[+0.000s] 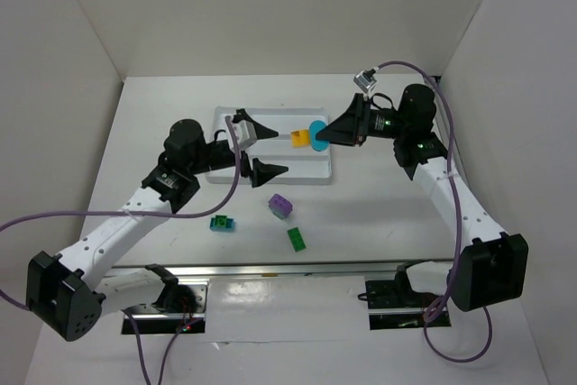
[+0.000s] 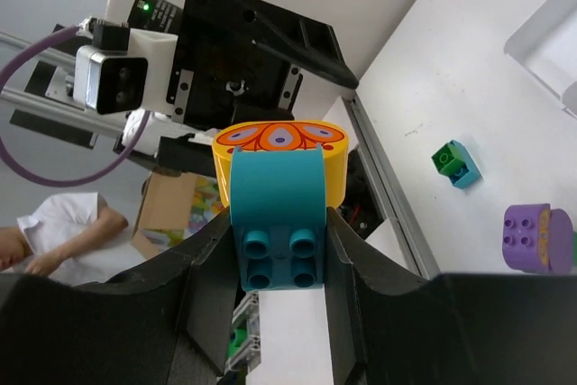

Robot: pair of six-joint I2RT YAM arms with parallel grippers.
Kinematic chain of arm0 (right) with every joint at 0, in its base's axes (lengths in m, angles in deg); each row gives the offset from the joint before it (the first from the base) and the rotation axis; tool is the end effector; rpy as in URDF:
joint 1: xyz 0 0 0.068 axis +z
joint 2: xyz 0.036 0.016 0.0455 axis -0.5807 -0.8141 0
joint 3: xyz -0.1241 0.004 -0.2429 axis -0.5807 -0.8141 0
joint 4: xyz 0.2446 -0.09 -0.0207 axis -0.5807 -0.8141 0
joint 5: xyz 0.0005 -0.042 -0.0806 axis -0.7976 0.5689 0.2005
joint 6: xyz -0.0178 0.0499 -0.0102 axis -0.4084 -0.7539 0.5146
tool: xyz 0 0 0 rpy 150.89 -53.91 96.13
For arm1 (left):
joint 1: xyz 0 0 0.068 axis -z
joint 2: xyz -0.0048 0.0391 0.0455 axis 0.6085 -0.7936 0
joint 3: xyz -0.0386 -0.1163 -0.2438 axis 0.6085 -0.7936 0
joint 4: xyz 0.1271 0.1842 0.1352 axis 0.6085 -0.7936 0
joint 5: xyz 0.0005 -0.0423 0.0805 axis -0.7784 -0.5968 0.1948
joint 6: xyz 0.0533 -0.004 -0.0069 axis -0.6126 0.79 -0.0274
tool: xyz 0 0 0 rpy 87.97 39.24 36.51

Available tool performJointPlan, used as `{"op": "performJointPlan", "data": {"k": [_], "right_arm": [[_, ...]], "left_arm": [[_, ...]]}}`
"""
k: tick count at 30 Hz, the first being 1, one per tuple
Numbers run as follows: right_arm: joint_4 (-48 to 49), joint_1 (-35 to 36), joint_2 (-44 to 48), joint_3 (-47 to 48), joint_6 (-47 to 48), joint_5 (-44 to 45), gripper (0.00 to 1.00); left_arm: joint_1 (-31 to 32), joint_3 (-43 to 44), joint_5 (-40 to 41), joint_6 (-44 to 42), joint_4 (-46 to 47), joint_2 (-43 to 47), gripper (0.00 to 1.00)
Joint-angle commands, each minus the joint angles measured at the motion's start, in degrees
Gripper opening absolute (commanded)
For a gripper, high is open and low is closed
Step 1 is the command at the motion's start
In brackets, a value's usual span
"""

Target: Sort the legos into containers by color

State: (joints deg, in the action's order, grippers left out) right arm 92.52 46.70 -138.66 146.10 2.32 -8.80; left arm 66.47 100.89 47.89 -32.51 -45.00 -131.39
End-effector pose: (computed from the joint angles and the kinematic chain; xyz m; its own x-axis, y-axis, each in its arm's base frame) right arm 0.2653 0.0859 0.3736 -0.8141 0.1621 -0.5576 -0.5442 0.1218 0.8300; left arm 0.2138 -0.1448 0.3650 0.1229 -0.0001 -0.9924 0.9290 0.3519 0.1150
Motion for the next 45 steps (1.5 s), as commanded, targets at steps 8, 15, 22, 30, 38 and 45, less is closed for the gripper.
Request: {"op": "performJointPlan", "data": {"k": [8,15,22,30,38,45], "right_arm": [[5.1,0.7,1.1,0.8,-1.4,-3.0,0.21],[0.4,1.3,1.1,0.8,2.2,-2.4,0.21],[0.9,2.4,1.1,0.2,2.3,-2.4,0.21],[0.8,2.4,1.1,-0.3,2.7,-2.4,0.21],[0.8,2.4,1.1,-0.8,2.1,-2.4,0.22],[-6.2,1.7,1.1,-1.3,7.3,-0.4,0.19]], "left_arm": [[7.2,3.3,1.0,-3.8,9.7,-3.0,0.98],[7.2,3.9,4.6,-3.1,12.8,-4.3,0.95],[7.2,4.5,7.1,-2.5,14.8,-5.6,0.94],[7.7,5.2,5.0,-2.7,14.8,-6.6,0.79],[7.7,4.6,5.0,-0.9,17.1,-6.6,0.5],[7.7,6.4,9.7,-1.1,15.2,-6.6,0.0]]}}
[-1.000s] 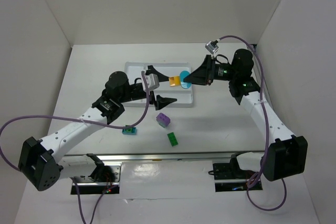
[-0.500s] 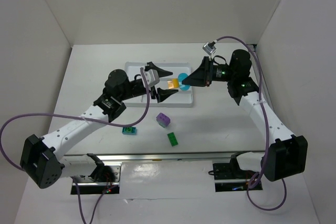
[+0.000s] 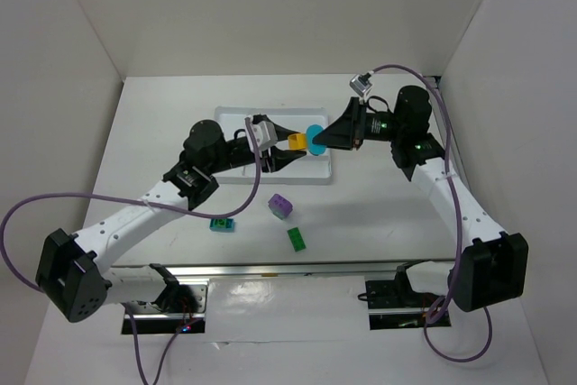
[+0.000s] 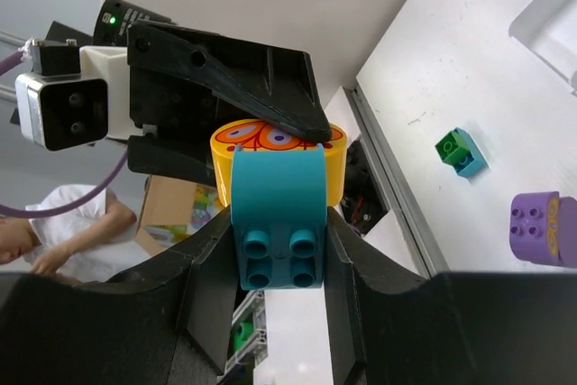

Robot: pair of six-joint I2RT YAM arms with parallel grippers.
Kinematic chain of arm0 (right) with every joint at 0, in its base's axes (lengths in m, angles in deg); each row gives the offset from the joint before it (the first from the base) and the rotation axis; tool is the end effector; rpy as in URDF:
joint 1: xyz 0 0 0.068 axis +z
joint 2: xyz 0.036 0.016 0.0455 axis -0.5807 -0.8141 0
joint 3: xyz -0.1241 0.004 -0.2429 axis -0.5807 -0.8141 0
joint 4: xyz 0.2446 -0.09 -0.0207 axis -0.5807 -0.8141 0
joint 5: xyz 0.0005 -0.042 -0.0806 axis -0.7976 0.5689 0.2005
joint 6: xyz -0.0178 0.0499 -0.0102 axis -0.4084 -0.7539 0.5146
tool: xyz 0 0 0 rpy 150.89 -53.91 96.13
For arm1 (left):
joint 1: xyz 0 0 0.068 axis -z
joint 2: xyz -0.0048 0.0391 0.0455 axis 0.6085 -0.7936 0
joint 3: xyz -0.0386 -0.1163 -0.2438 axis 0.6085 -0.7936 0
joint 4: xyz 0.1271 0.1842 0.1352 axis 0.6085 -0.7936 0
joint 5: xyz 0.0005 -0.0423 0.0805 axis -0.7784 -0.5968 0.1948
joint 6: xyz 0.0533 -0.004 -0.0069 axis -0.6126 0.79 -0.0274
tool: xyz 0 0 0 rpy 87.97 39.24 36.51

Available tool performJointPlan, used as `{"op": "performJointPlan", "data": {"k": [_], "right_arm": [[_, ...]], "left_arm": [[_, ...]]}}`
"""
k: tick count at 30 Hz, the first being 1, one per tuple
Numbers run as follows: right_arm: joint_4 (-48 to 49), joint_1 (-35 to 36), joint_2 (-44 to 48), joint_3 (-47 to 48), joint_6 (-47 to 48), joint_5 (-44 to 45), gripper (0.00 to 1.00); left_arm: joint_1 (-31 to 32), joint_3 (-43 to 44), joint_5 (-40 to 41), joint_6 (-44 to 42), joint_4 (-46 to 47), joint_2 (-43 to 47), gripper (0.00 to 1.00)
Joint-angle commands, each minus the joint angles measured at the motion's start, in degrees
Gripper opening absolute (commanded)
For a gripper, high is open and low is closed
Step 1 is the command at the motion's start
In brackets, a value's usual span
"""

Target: Sort the legos into containers by color

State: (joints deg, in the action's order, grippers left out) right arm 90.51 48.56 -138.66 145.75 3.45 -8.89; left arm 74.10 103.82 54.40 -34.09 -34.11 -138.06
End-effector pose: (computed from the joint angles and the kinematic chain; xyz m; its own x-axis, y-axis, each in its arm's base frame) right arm 0.2622 0.0945 0.3685 -0.8306 0.1271 -0.5422 -0.5308 0.1136 0.8398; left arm 0.2181 -0.1867 0.3734 0.2432 -0.0716 -0.9673 0.9153 0.3469 0.2045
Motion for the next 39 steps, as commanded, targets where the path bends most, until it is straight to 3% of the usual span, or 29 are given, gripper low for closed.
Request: {"op": "performJointPlan", "data": {"k": [1,5,8,12,13,16,17,20,21,23,25,35,39], "right_arm": [[-5.0,-1.5,1.1,-1.0,6.7,0.2,0.17],[-6.2,-4.2,1.1,-1.0,7.4,0.2,0.14],[-7.7,-5.4,1.1,-0.2,8.6,0.2,0.14],[-13.6,-6.5,-0.2,3.2,13.5,7.0,0.14],[-17.8,-5.9,-1.8,6.1,17.4,9.4,0.14],[-25.9,-1.1,-7.0,11.8,25.9,25.5,0.14],[-27.8,1.9,-8.8,15.9,27.5,35.3,0.15],[-29.9,5.1,-15.6,21.4,30.0,49.1,0.15],[-29.9,6.4,-17.5,22.6,30.6,56.3,0.15],[-29.9,7.2,-23.7,26.6,31.4,63.2,0.15],[-29.9,8.6,-29.9,29.1,32.2,71.4,0.15],[-30.4,10.7,-50.4,44.3,34.1,73.8,0.15],[-30.4,11.2,-54.2,46.8,34.1,74.4,0.15]], "left_arm": [[0.1,2.5,4.9,0.4,4.3,0.6,0.0],[0.1,-0.6,9.6,-1.6,6.2,2.9,0.0],[0.1,-0.6,12.6,-4.5,1.3,3.0,0.0],[-1.2,0.0,15.4,-4.0,-4.3,1.6,0.0],[-1.8,1.0,19.7,-1.0,-6.5,1.6,0.0],[-5.1,6.7,30.0,8.4,-13.1,-2.9,0.0],[-6.1,9.4,35.2,11.0,-21.3,-4.8,0.0],[-11.1,25.4,39.4,20.4,-37.9,-16.2,0.0],[-12.5,29.9,39.4,22.0,-48.3,-22.6,0.0],[-15.0,39.2,37.9,23.7,-54.7,-27.5,0.0],[-15.8,41.4,38.4,25.3,-57.1,-29.8,0.0],[-20.8,34.4,40.0,27.1,-58.3,-28.7,0.0],[-21.9,32.6,40.6,27.8,-58.9,-28.7,0.0]]}}
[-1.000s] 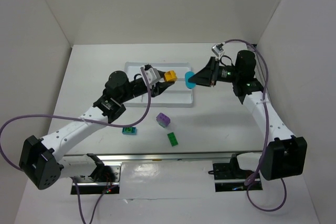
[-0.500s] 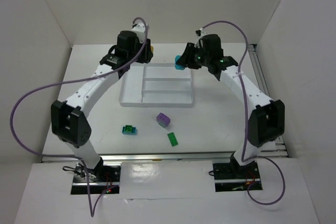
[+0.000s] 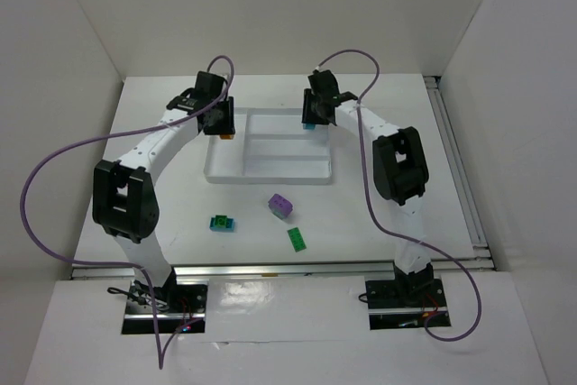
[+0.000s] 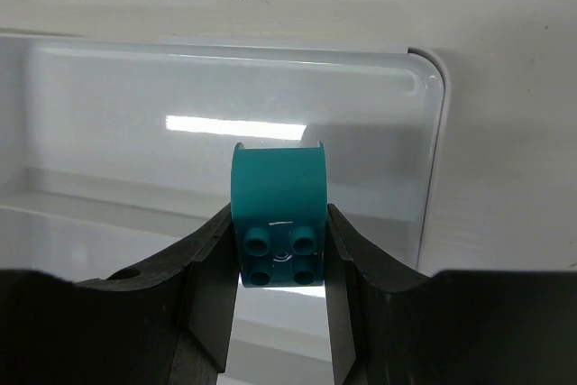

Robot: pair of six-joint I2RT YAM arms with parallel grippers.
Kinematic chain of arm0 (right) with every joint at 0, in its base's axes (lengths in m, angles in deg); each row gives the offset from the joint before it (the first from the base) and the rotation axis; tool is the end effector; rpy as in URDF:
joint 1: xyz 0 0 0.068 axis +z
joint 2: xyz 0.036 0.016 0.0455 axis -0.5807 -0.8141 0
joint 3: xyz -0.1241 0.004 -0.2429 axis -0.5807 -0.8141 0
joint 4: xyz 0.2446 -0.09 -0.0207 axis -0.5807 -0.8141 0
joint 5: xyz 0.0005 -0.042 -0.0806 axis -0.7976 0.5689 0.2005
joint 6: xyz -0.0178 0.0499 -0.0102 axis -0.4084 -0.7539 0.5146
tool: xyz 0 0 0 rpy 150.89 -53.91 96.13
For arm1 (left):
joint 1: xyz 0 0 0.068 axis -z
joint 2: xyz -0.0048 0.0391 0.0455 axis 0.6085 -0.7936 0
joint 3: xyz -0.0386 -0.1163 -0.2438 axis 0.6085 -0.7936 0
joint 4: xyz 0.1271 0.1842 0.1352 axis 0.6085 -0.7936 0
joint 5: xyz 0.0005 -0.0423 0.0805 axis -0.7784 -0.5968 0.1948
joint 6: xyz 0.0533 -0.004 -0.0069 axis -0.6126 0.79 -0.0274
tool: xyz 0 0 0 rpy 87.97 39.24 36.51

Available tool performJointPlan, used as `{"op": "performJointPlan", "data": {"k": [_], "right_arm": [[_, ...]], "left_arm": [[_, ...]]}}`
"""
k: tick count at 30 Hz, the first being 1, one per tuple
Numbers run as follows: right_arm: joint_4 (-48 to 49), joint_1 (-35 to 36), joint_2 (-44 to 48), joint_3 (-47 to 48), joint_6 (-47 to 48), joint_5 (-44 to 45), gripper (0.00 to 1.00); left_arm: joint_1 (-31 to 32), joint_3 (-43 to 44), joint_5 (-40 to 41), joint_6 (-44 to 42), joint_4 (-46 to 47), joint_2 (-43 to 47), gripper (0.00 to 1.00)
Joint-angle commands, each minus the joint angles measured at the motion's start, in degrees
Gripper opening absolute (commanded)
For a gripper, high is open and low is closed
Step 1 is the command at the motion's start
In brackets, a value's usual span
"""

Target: Sort the legos into containers by color

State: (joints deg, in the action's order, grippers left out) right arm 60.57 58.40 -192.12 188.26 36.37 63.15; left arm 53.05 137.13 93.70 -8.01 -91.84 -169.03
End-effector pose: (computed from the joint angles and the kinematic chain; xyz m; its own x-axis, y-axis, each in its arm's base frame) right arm 0.4609 0.1914 0.2144 -0.7252 0.0739 -0.6846 -0.0830 0.9776 0.1934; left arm 0.3890 -0.1049 0.2971 -0.7097 -0.1560 -0.6870 -0.0411 0.9827 -0.1807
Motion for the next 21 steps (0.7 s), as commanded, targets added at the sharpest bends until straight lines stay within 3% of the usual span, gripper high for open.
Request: {"op": "performJointPlan", "data": {"k": [1,3,5,7,9,10,14,16,17,21], "right_arm": [[-0.5,1.4,-0.8,4.8,1.2,2.4,0.16],[-0.5,1.4,-1.5,4.8,1.2,2.4,0.29],[-0.5,1.4,-2.6,5.5,1.2,1.8,0.54],[-1.1,1.4,-2.6,6.8,1.2,1.8,0.67],[-1.1,1.9,-2.6,6.8,1.2,2.5,0.79],[-0.6,1.9,-1.3,6.2,1.2,3.2,0.93],[-0.6,1.9,3.4,4.2,1.2,5.3,0.93],[-0.1,1.9,6.7,1.9,1.2,6.2,0.93],[1.3,1.9,10.7,-1.7,1.2,6.2,0.94],[2.7,2.4,20.7,-11.8,1.2,6.8,0.94]], "left_arm": [[-0.9,-1.4,1.3,1.7,-1.1,2.3,0.0],[-0.9,-2.0,1.3,2.3,-1.1,1.8,0.0],[-0.9,-2.0,1.9,2.3,-1.8,0.5,0.0],[-0.9,-2.0,1.9,2.8,-1.8,-1.0,0.0],[-0.9,-1.4,1.9,2.8,-1.8,-2.4,0.08],[-0.9,-0.4,1.9,3.4,-2.9,-3.2,0.19],[-0.9,1.4,3.2,4.0,-3.7,-6.8,0.26],[-0.9,1.9,4.5,4.0,-3.7,-6.9,0.39],[-1.4,1.9,4.5,4.0,-3.7,-7.4,0.56],[-1.4,3.1,4.5,4.0,-4.2,-7.9,0.87]]}}
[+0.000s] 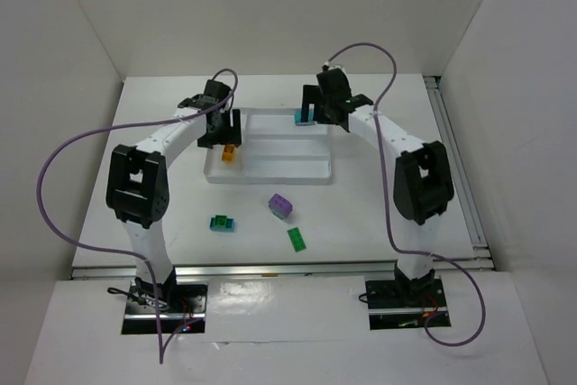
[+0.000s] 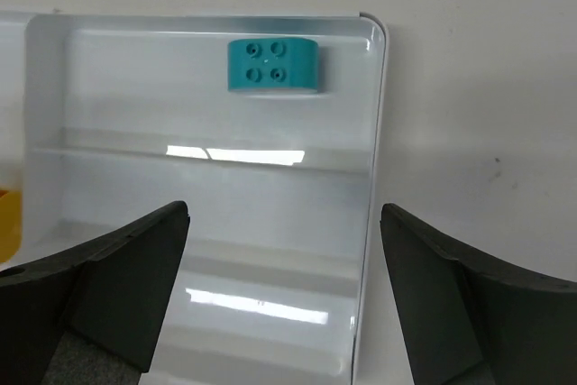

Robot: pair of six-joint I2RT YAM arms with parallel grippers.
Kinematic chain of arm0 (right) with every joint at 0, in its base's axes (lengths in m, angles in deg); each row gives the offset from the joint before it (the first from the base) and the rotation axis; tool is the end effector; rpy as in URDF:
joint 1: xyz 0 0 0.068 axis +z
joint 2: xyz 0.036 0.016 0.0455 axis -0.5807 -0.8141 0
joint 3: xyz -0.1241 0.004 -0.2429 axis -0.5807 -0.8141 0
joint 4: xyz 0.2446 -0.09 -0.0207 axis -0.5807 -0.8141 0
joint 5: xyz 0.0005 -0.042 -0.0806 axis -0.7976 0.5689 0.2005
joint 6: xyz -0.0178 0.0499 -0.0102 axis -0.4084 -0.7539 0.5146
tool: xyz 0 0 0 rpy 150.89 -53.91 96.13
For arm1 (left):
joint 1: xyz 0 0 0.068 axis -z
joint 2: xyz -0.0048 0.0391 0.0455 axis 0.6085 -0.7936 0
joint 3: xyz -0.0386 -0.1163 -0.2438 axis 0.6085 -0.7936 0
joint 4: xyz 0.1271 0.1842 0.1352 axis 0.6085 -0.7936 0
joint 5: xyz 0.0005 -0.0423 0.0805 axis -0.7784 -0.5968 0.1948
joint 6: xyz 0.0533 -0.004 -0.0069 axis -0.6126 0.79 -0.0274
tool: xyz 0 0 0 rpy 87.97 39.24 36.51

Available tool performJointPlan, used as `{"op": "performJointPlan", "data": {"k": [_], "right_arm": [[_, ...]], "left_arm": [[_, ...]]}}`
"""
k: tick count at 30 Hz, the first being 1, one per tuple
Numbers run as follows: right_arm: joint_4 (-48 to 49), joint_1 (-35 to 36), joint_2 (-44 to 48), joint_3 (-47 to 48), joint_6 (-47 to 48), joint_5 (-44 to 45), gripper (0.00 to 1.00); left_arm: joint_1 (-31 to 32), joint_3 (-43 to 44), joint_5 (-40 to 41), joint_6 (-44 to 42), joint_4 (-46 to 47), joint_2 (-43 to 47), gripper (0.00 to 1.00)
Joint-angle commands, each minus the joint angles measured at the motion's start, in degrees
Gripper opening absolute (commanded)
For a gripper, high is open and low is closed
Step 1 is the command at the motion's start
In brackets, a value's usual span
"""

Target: Sort the legos into containers by color

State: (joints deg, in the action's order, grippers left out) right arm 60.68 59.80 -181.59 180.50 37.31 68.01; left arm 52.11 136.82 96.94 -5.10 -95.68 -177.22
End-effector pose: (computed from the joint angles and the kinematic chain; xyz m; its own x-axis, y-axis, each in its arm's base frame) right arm 0.4236 0.1847 0.2549 -0.6720 0.0600 -0.7381 -0.0696 0.9872 0.1437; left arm 0.4061 -0.1004 0.2350 -0.8171 -0.1848 -0.5460 -0.1586 0.9827 -0.0952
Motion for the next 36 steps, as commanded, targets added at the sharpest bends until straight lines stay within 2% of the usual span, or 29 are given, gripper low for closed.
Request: {"op": "performJointPlan", "data": {"k": [1,4,7,9,12,13,16,18,22,26,36], "right_arm": [[2.6,1.0,11.9,-5.9,0.7,1.9,0.94],[1.9,1.0,18.1,-13.0,2.9,-2.3,0.94],[1.1,3.5,25.2,-20.5,5.1,-3.1,0.94],[0.6,5.7,30.9,-26.2,6.4,-4.8,0.9],[0.6,13.9,35.1,-31.2,7.9,-5.3,0.88],[0.1,19.2,35.1,-32.0,8.5,-5.3,0.88],[0.1,28.3,35.1,-34.0,9.5,-1.3,0.95],[0.6,31.0,33.0,-34.7,9.5,0.1,0.95],[0.1,32.3,28.8,-33.3,10.8,1.5,0.96],[1.5,32.3,27.0,-33.3,11.4,2.1,0.89],[3.7,31.3,22.6,-32.1,12.4,-0.7,0.87]], "left_arm": [[-0.5,3.4,1.3,1.1,-0.4,1.2,0.87],[0.3,4.3,0.2,1.1,-1.5,2.7,0.87],[2.9,3.8,3.7,0.6,-2.5,7.3,0.88],[4.0,3.3,3.7,0.5,-3.2,11.2,0.88],[4.0,1.7,4.3,2.2,-2.7,17.4,0.87],[4.0,0.9,4.3,2.7,-1.7,18.9,0.86],[4.0,-1.2,6.1,3.9,0.3,23.5,0.85],[2.8,-1.8,5.6,4.4,0.3,24.7,0.85],[2.8,-3.8,6.1,4.9,1.5,27.0,0.85],[2.8,-4.3,6.1,4.3,2.0,27.8,0.85],[2.2,-4.8,2.5,3.0,2.0,27.8,0.83]]}}
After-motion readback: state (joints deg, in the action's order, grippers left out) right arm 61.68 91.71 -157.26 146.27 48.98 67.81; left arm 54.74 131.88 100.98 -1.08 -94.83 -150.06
